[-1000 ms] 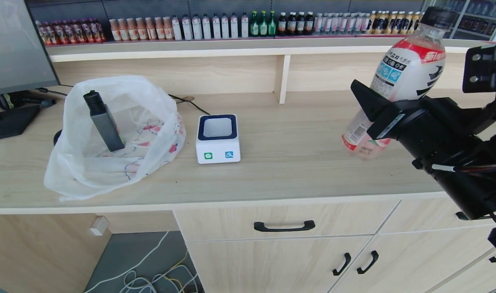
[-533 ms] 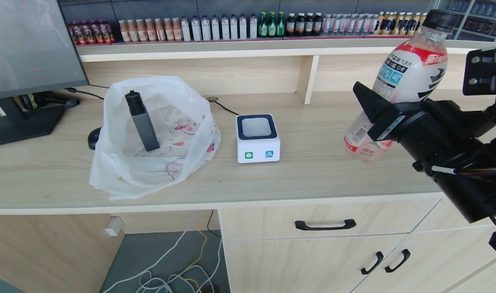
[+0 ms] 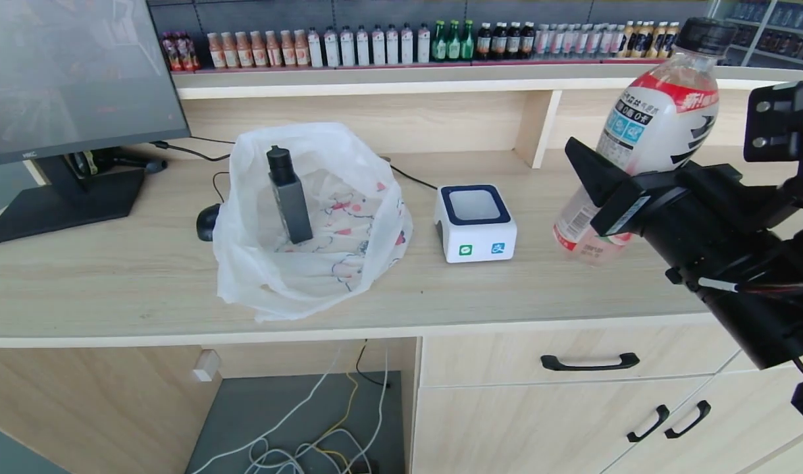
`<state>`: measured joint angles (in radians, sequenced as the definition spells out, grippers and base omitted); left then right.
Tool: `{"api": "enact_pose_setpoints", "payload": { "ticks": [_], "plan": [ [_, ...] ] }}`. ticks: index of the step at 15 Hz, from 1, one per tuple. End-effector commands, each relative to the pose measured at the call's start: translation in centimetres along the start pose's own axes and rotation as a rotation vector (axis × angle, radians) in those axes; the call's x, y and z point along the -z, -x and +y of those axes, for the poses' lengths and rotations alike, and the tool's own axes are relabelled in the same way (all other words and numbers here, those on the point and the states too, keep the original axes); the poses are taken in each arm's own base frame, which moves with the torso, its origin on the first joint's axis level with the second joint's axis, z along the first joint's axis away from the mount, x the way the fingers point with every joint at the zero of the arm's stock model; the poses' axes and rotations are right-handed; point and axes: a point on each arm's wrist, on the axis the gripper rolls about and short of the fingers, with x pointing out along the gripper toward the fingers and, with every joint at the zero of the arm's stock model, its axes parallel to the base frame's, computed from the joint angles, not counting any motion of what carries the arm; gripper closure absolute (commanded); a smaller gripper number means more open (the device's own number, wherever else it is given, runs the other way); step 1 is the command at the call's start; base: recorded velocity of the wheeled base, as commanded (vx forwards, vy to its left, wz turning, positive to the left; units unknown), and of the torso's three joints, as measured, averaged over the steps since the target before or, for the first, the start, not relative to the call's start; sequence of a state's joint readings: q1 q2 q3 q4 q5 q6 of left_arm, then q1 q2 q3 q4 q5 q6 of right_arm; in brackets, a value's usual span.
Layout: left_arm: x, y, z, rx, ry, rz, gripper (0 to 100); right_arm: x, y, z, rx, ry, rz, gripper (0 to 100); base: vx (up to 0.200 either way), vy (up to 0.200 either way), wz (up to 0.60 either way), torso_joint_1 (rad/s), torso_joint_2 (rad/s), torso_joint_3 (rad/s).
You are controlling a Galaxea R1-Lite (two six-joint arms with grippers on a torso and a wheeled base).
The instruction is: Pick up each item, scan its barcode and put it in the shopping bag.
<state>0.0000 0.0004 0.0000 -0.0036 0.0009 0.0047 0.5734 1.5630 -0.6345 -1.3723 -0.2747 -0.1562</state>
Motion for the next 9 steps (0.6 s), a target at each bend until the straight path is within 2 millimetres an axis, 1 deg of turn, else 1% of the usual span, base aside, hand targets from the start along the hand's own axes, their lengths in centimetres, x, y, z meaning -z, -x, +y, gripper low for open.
{"api": "enact_pose_setpoints", "payload": {
  "ticks": [1, 3, 4, 5, 6, 7, 9],
  "plan": [
    [0.0, 0.0, 0.0, -0.001, 0.0, 0.0, 0, -0.1, -0.4, 0.1, 0.007, 0.012, -0.006, 100, 0.0, 0.0, 0.0, 0.0, 0.0, 0.0],
    [0.0, 0.0, 0.0, -0.001, 0.0, 0.0, 0, 0.2, -0.3, 0.1, 0.006, 0.06, 0.006, 100, 0.0, 0.0, 0.0, 0.0, 0.0, 0.0],
    [0.0, 0.0, 0.0, -0.001, 0.0, 0.0, 0, 0.9, -0.8, 0.7, -0.01, 0.106, 0.021, 100, 0.0, 0.0, 0.0, 0.0, 0.0, 0.0],
    [0.0, 0.0, 0.0, -0.001, 0.0, 0.0, 0, 1.0, -1.1, 1.1, -0.019, 0.119, 0.017, 100, 0.0, 0.0, 0.0, 0.0, 0.0, 0.0],
    [0.0, 0.0, 0.0, -0.001, 0.0, 0.0, 0, 0.8, -2.0, 1.5, -0.016, 0.142, -0.005, 100, 0.0, 0.0, 0.0, 0.0, 0.0, 0.0],
    [0.0, 0.0, 0.0, -0.001, 0.0, 0.0, 0, 0.5, -3.4, 1.9, -0.008, 0.188, -0.036, 100, 0.0, 0.0, 0.0, 0.0, 0.0, 0.0],
    [0.0, 0.0, 0.0, 0.001, 0.0, 0.0, 0, 0.2, -4.9, 3.3, -0.024, 0.247, -0.06, 100, 0.0, 0.0, 0.0, 0.0, 0.0, 0.0]
  ]
}}
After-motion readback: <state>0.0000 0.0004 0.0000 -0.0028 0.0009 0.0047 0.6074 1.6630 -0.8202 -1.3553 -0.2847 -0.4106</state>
